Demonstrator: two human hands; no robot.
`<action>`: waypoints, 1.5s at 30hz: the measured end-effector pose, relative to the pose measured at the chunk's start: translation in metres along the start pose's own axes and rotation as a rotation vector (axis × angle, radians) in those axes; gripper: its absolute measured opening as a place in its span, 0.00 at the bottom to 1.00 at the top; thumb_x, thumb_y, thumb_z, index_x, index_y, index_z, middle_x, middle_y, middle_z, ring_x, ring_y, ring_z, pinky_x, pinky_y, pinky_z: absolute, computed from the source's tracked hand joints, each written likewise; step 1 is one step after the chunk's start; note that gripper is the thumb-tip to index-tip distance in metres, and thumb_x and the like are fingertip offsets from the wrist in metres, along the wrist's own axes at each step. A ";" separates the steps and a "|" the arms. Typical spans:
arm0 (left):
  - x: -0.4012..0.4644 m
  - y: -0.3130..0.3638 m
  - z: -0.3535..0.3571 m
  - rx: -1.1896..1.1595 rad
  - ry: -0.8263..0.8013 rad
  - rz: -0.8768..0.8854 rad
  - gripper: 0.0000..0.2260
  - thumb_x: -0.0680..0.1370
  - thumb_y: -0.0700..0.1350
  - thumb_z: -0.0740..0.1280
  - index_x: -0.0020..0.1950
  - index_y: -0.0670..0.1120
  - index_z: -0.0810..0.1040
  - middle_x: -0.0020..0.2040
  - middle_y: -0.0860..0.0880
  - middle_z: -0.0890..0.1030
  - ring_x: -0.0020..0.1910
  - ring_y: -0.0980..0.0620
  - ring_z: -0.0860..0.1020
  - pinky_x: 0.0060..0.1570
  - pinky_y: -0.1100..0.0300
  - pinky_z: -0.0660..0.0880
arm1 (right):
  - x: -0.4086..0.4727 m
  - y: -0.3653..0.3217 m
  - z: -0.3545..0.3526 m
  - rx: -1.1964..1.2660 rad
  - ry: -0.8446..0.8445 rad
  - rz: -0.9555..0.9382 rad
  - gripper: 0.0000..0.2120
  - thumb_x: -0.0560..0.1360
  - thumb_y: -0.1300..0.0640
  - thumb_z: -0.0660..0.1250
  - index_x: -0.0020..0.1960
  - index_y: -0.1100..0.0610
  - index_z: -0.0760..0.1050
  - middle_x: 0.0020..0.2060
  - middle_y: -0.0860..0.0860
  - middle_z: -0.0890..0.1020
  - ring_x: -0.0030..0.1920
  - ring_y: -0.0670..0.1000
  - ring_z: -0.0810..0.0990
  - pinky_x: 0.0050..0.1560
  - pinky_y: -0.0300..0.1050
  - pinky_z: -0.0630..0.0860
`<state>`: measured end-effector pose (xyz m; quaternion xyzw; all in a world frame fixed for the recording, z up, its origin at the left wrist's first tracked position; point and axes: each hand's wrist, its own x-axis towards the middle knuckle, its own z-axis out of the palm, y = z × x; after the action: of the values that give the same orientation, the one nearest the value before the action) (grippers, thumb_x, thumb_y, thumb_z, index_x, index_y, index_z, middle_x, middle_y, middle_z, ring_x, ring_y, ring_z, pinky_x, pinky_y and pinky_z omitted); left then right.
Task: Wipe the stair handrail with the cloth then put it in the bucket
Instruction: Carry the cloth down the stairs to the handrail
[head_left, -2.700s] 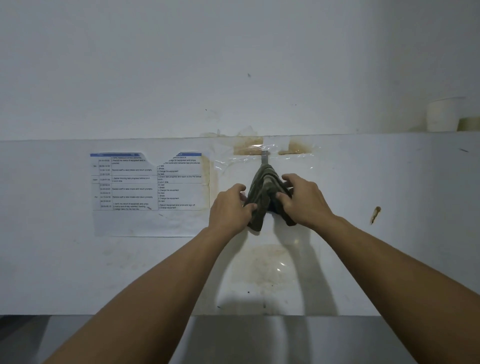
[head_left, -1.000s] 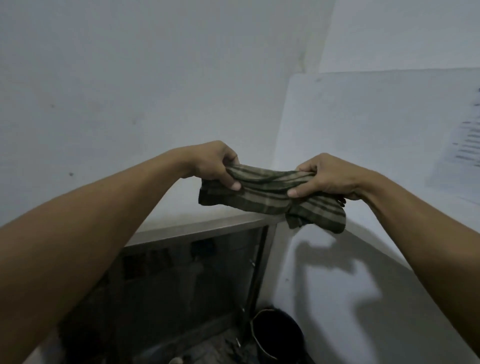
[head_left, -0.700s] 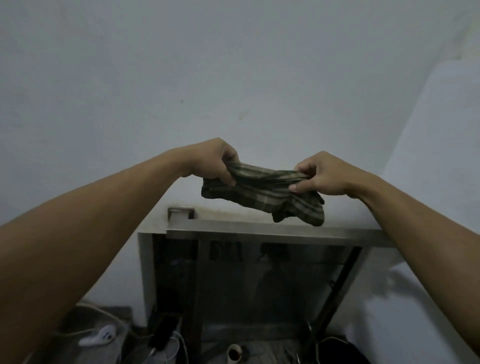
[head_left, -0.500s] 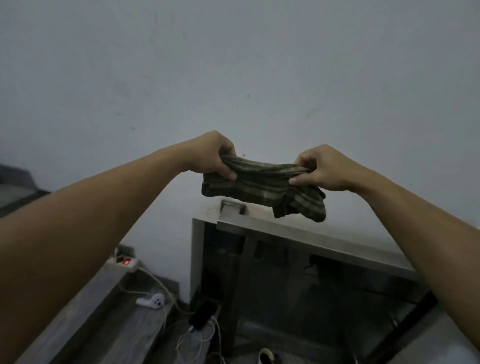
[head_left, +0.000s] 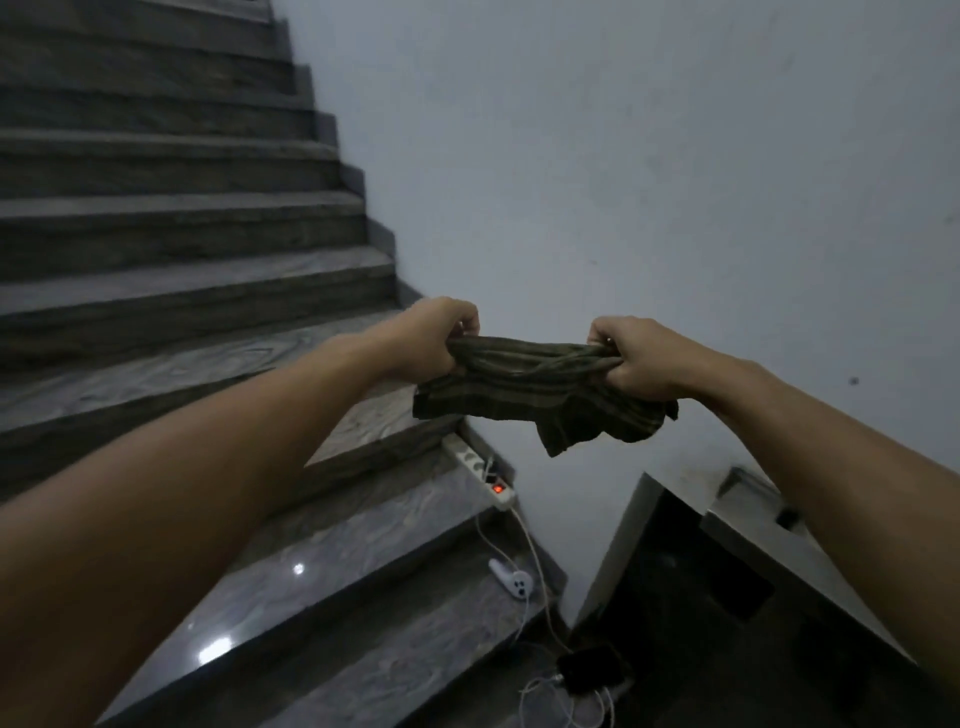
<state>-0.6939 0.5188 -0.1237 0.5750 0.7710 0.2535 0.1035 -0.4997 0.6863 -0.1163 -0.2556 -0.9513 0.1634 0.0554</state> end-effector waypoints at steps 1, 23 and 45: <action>-0.003 -0.017 -0.007 -0.010 0.011 -0.041 0.09 0.73 0.35 0.69 0.48 0.47 0.75 0.46 0.49 0.81 0.44 0.51 0.79 0.42 0.58 0.76 | 0.018 -0.011 0.006 0.001 -0.007 -0.041 0.09 0.73 0.64 0.64 0.40 0.51 0.69 0.39 0.52 0.77 0.41 0.53 0.75 0.35 0.42 0.68; 0.033 -0.246 -0.348 -0.006 0.106 -0.489 0.22 0.73 0.30 0.60 0.52 0.53 0.84 0.49 0.49 0.83 0.47 0.51 0.82 0.45 0.55 0.82 | 0.407 -0.312 0.077 0.613 -0.796 -0.534 0.26 0.68 0.68 0.69 0.57 0.41 0.79 0.60 0.52 0.80 0.63 0.55 0.78 0.65 0.57 0.74; 0.110 -0.384 -0.604 -0.039 0.353 -0.853 0.15 0.76 0.32 0.66 0.58 0.46 0.80 0.46 0.49 0.79 0.47 0.52 0.79 0.41 0.64 0.78 | 0.694 -0.508 -0.065 0.386 -0.386 -0.714 0.09 0.66 0.56 0.77 0.38 0.58 0.77 0.33 0.52 0.79 0.35 0.51 0.78 0.36 0.46 0.74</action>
<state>-1.3217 0.3767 0.2083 0.1524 0.9396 0.2967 0.0763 -1.3247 0.6403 0.1322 0.1388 -0.9249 0.3532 -0.0236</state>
